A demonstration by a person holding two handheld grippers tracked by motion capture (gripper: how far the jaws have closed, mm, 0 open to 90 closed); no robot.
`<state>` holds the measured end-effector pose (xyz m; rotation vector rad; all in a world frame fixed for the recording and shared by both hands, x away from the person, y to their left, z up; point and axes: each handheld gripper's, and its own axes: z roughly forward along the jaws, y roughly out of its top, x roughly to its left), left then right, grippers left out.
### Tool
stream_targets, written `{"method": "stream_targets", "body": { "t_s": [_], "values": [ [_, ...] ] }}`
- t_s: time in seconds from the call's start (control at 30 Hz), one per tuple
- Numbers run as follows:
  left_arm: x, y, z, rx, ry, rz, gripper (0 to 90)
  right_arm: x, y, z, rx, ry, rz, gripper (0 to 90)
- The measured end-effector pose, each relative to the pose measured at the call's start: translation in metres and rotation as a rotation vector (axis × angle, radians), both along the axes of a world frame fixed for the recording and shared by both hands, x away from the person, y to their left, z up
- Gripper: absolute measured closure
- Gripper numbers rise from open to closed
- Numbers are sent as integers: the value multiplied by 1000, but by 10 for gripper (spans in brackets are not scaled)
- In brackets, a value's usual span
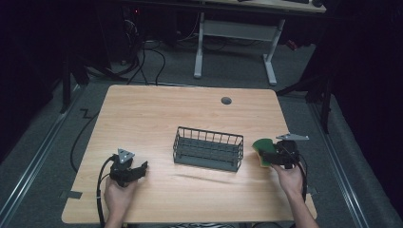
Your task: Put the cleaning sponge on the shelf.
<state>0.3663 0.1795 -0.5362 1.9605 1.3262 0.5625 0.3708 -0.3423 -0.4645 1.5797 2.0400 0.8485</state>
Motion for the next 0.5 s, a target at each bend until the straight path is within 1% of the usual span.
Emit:
{"method": "stream_targets", "body": {
  "t_s": [0.2, 0.33, 0.43, 0.5],
  "values": [
    [0, 0, 0, 2, -2, 1, 330, -1, 1, 18, 7, -8, 47, 316],
    [0, -1, 0, 2, -3, 3, 329, 0, 4, 31, -8, -21, 80, 316],
    [0, -1, 0, 5, -3, 2, 329, 0, 8, 43, -41, -30, 109, 316],
    [0, -1, 0, 5, -2, 1, 329, 1, 10, 50, -47, -38, 133, 316]
  ]
}}
